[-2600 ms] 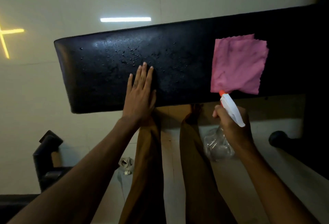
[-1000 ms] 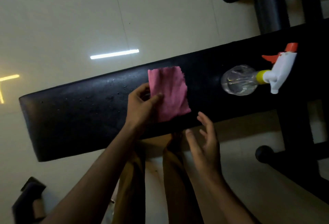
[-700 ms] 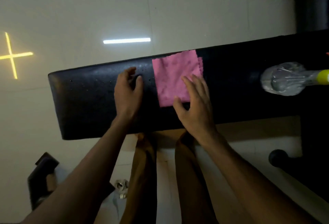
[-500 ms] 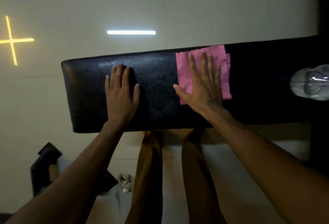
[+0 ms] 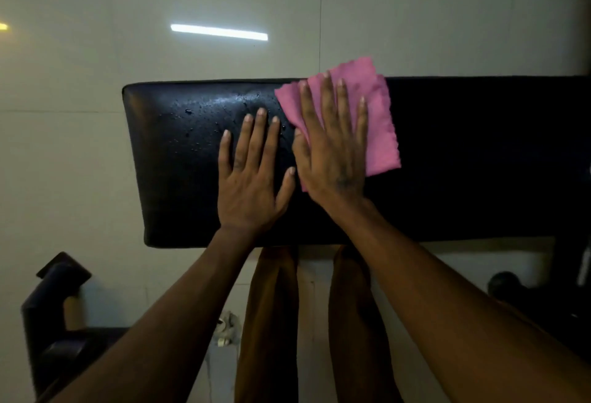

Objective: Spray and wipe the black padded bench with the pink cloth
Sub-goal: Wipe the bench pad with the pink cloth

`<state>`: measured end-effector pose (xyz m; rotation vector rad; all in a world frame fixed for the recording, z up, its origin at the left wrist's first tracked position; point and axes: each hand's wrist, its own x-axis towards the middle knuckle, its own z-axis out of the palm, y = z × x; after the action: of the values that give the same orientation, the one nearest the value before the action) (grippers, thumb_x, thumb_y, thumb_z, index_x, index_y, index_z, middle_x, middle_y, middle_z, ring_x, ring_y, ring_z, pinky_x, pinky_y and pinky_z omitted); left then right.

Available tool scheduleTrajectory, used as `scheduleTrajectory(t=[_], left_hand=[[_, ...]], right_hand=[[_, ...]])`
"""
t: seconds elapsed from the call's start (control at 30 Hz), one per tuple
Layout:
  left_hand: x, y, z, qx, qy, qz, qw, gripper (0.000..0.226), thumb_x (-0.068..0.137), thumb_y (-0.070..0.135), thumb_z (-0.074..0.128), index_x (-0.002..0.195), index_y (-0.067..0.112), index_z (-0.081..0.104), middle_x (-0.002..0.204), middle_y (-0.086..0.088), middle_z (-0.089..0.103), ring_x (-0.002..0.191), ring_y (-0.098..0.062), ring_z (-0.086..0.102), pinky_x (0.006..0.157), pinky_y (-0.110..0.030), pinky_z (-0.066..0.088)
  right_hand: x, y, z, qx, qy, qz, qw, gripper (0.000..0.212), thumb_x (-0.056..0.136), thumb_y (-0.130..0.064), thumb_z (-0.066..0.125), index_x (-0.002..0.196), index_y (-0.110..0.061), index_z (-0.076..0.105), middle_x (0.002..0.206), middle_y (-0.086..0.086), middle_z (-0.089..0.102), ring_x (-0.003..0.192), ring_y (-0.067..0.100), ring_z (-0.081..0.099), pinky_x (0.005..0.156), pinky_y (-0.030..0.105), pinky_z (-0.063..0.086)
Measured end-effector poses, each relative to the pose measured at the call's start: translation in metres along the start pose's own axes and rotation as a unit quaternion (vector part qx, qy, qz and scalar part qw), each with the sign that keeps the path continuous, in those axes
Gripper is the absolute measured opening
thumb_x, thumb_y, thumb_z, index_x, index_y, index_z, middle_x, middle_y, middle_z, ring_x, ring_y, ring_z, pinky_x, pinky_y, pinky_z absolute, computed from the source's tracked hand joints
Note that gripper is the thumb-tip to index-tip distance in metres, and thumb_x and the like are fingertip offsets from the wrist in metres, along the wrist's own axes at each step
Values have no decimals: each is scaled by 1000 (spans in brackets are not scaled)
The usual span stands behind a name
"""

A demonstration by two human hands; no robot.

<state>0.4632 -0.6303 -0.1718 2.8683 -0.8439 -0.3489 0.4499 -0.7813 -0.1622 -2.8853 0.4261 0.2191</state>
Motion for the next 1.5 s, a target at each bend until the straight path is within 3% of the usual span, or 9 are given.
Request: scheduleTrajectory(t=[0.13,0.37,0.53,0.6,0.8,1.03,1.2,1.4,1.5], left_hand=[[1,-1,-3,-27,14,-4,1000,74,100,50,38,159,14,12,166,-11,8,154,-21,1,124,-47,1],[2,-2,-3,-50,37,4,998,73,99,48,41,158,13,16,166,-10,13,154,-22,7,124,-47,5],[2,-5,-2,-48,46,15,998,71,99,44,42,156,6,22,164,-12,16,153,-23,11,125,-47,5],[2,-5,-4,-56,42,11,997,71,99,42,42,156,5,20,165,-13,15,153,-23,10,125,-46,4],[3,-4,-6,-60,42,16,997,72,99,41,42,156,4,19,165,-13,14,153,-23,10,125,-46,4],[2,-12,-8,-127,31,30,991,73,96,28,51,154,-3,19,163,-23,14,153,-32,8,124,-50,2],[-2,-24,-37,-138,23,12,990,83,96,36,50,154,-7,9,163,-24,1,152,-37,1,123,-54,0],[27,37,-40,-37,-3,267,963,77,99,51,41,156,4,20,163,-21,14,152,-33,11,123,-54,5],[63,41,-19,21,-61,255,965,85,98,67,26,159,11,9,166,-17,4,153,-30,3,122,-56,1]], right_hand=[[-8,52,-8,-46,-15,-39,998,60,102,-32,32,159,-20,15,166,9,12,153,31,7,121,57,8],[35,54,-9,-15,50,318,947,66,96,-48,15,159,-26,11,167,9,8,153,32,3,121,58,6],[-3,-2,-2,-20,-39,-92,995,57,104,-33,28,159,-21,15,166,11,10,154,30,5,123,54,4],[-12,29,-9,-20,-44,-117,992,58,104,-32,32,158,-21,17,166,12,11,153,30,6,123,55,4],[18,31,-4,7,75,365,928,62,98,-48,18,158,-31,17,166,12,10,153,32,5,120,58,7],[10,-21,-11,62,-71,-46,994,67,99,-55,15,159,-25,15,166,13,5,154,29,0,123,50,-4],[-10,27,-35,94,-9,70,993,69,98,-53,17,158,-20,18,165,16,8,153,31,3,123,53,0],[-57,54,-18,105,-16,121,987,61,104,-43,25,159,-18,15,166,15,5,154,29,1,124,52,5],[-57,60,-17,143,15,120,982,60,104,-32,31,157,-8,16,165,14,13,154,26,7,124,50,8]])
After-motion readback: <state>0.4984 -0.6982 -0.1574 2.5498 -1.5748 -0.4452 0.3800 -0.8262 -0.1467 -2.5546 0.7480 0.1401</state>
